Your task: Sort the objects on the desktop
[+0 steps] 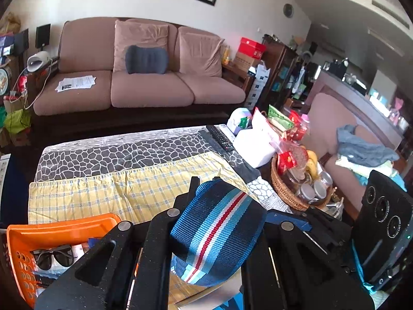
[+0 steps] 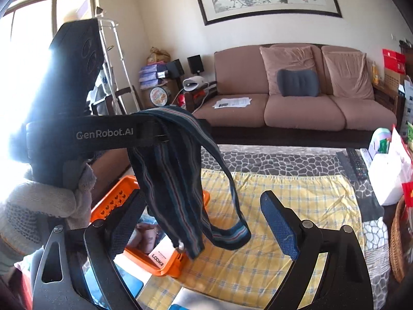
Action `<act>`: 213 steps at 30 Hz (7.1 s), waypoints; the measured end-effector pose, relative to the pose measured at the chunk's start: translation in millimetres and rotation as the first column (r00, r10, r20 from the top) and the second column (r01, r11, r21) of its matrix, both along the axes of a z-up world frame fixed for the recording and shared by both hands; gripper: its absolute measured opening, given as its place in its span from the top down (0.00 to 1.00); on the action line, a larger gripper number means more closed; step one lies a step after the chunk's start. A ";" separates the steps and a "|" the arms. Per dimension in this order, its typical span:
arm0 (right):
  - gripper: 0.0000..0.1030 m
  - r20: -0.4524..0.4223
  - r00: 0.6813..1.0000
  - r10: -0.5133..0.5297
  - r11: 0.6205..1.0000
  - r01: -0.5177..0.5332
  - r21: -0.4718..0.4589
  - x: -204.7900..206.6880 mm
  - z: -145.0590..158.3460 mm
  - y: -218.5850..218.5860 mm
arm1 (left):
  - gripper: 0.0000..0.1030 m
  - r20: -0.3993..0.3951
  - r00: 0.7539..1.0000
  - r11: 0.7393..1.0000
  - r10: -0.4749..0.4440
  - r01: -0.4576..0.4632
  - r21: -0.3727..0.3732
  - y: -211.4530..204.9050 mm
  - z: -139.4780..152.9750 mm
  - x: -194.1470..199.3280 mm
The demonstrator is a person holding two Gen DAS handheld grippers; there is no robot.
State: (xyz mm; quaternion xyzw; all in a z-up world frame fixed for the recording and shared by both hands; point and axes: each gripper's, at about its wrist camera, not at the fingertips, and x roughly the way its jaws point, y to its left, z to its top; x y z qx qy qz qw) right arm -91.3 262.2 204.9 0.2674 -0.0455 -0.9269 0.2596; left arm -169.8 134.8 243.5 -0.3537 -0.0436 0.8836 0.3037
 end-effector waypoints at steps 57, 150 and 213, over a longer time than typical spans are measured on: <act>0.92 0.051 0.986 0.160 0.970 -0.167 0.175 -23.0 -22.3 -191.0 | 0.83 0.149 0.969 0.977 0.198 -0.208 0.054 -214.6 -56.9 24.5; 0.24 0.524 0.851 0.025 0.868 -0.279 0.412 -142.1 -148.1 -170.3 | 0.84 0.340 0.930 0.847 0.136 0.068 -0.527 -133.6 -249.4 1.8; 0.02 0.305 0.951 -0.040 0.965 -0.042 0.260 43.7 -119.7 -151.3 | 0.00 0.152 0.936 0.937 0.319 -0.288 -0.196 -210.9 -151.8 154.2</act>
